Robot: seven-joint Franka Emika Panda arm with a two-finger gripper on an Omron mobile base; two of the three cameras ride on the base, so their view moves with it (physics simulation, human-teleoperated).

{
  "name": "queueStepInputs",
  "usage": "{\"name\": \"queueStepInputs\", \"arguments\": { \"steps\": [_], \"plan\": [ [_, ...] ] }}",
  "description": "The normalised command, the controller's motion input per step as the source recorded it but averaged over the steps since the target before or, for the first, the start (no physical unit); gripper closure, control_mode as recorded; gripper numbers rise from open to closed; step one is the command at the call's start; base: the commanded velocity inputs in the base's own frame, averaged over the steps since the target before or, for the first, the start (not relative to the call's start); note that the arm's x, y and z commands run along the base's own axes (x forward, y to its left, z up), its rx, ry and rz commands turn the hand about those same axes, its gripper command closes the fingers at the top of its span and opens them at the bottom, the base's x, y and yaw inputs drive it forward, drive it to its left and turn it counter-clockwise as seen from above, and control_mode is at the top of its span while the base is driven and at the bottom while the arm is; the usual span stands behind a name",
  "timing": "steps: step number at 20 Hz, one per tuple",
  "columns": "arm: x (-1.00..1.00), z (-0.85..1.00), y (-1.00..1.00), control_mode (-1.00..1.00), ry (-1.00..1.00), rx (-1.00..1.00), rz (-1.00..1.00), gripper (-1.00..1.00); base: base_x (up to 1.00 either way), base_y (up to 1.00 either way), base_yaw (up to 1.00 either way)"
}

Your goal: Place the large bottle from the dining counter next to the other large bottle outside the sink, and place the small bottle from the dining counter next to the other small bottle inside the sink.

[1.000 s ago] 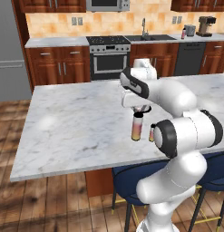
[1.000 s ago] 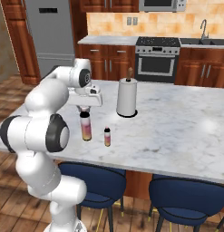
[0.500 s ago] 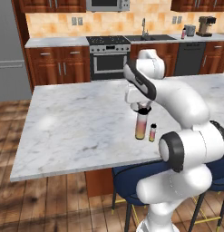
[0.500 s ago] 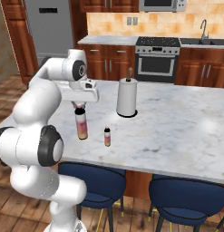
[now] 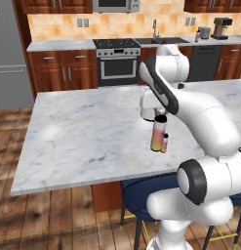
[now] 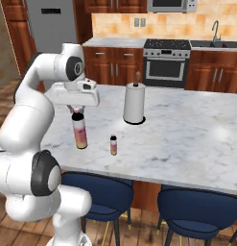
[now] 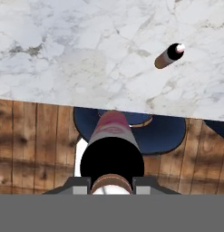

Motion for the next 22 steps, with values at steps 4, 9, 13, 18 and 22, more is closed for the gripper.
{"name": "queueStepInputs", "arguments": {
  "steps": [4,9,13,18,22],
  "plan": [
    [-0.56,0.28,0.0,-1.0,-0.01,0.0,0.0,1.0,0.0,0.0,0.0],
    [-0.58,0.12,0.0,-1.0,-0.04,0.0,0.0,1.0,0.0,0.0,0.0],
    [-0.29,0.06,0.0,-1.0,-0.06,0.0,0.0,1.0,0.0,0.0,0.0],
    [-0.01,0.0,0.0,-1.0,-0.12,0.0,0.0,1.0,0.0,0.0,0.0],
    [0.0,0.0,0.0,-1.0,-0.15,0.0,0.0,1.0,0.0,0.0,0.0]
  ]
}}
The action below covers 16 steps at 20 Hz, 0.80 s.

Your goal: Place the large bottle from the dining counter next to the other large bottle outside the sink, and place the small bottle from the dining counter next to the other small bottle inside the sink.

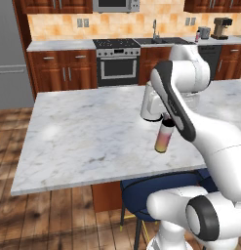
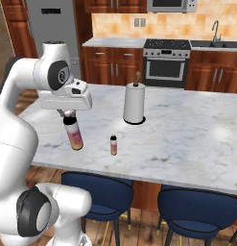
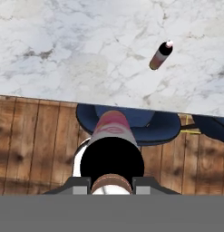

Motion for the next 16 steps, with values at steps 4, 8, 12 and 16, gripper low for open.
{"name": "queueStepInputs", "arguments": {
  "steps": [4,8,12,16],
  "plan": [
    [-0.01,0.0,0.0,-1.0,-0.01,0.0,0.0,1.0,0.0,0.0,0.0],
    [0.0,0.0,0.0,-1.0,0.0,0.0,0.0,1.0,0.0,0.0,0.0],
    [0.0,0.0,0.0,-1.0,0.0,0.0,0.0,1.0,0.0,0.0,0.0],
    [0.0,0.0,0.0,-1.0,0.0,0.0,0.0,1.0,0.0,0.0,0.0]
  ]
}}
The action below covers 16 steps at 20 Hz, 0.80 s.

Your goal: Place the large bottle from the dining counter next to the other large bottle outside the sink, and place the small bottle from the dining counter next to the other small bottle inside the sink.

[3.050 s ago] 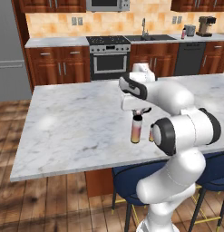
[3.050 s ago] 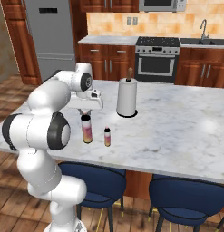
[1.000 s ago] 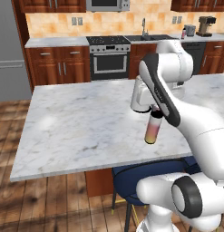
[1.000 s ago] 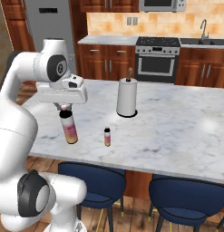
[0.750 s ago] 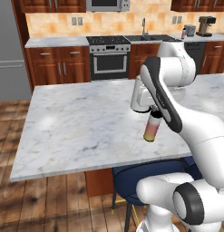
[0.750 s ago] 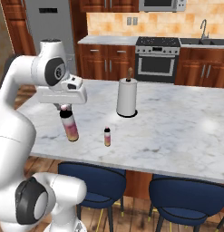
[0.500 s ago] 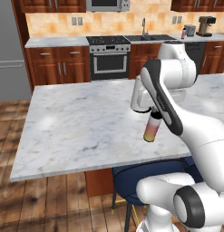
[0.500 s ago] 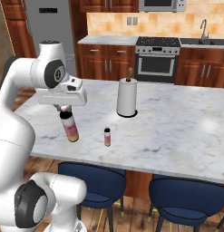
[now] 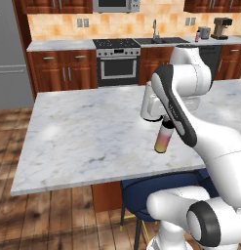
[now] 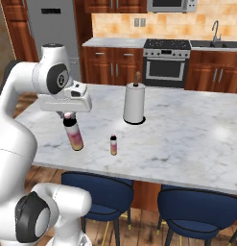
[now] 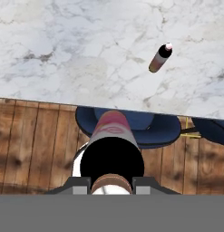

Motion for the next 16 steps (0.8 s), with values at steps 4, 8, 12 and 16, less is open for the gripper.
{"name": "queueStepInputs", "arguments": {
  "steps": [4,8,12,16],
  "plan": [
    [0.0,0.0,0.0,1.0,0.0,0.0,0.0,1.0,-0.12,0.0,0.0],
    [0.0,0.0,0.0,1.0,0.0,0.0,0.0,1.0,-0.61,0.44,-0.05],
    [0.0,0.0,0.0,1.0,0.0,0.0,0.0,1.0,-0.6,0.64,-0.02],
    [0.0,0.0,0.0,1.0,0.0,0.0,0.0,1.0,-0.29,0.97,-0.1]
  ]
}}
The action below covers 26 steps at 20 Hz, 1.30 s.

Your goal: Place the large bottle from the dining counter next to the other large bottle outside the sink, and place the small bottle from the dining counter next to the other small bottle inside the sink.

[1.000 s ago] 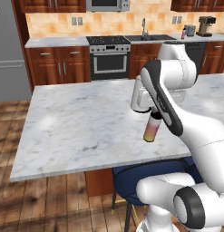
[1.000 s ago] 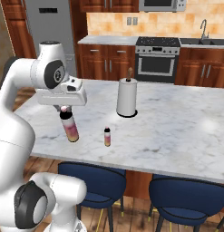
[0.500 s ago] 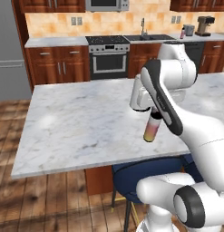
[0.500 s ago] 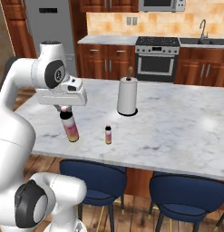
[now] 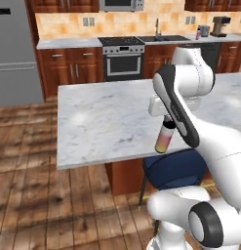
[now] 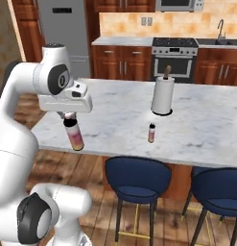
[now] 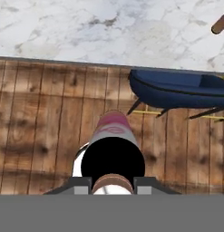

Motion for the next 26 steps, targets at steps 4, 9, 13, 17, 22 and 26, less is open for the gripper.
{"name": "queueStepInputs", "arguments": {
  "steps": [4,9,13,17,22,26],
  "plan": [
    [0.0,0.0,0.0,1.0,0.0,0.0,0.0,1.0,-0.01,1.0,-0.12],
    [0.0,0.0,0.0,1.0,0.0,0.0,0.0,1.0,0.15,1.0,-0.12],
    [0.0,0.0,0.0,1.0,0.0,0.0,0.0,1.0,0.09,1.0,-0.02],
    [0.0,0.0,0.0,1.0,0.0,0.0,0.0,1.0,0.1,1.0,0.0],
    [0.0,0.0,0.0,1.0,0.0,0.0,0.0,1.0,0.66,1.0,0.0],
    [0.0,0.0,0.0,1.0,0.0,0.0,0.0,1.0,1.0,0.95,-0.01]
  ]
}}
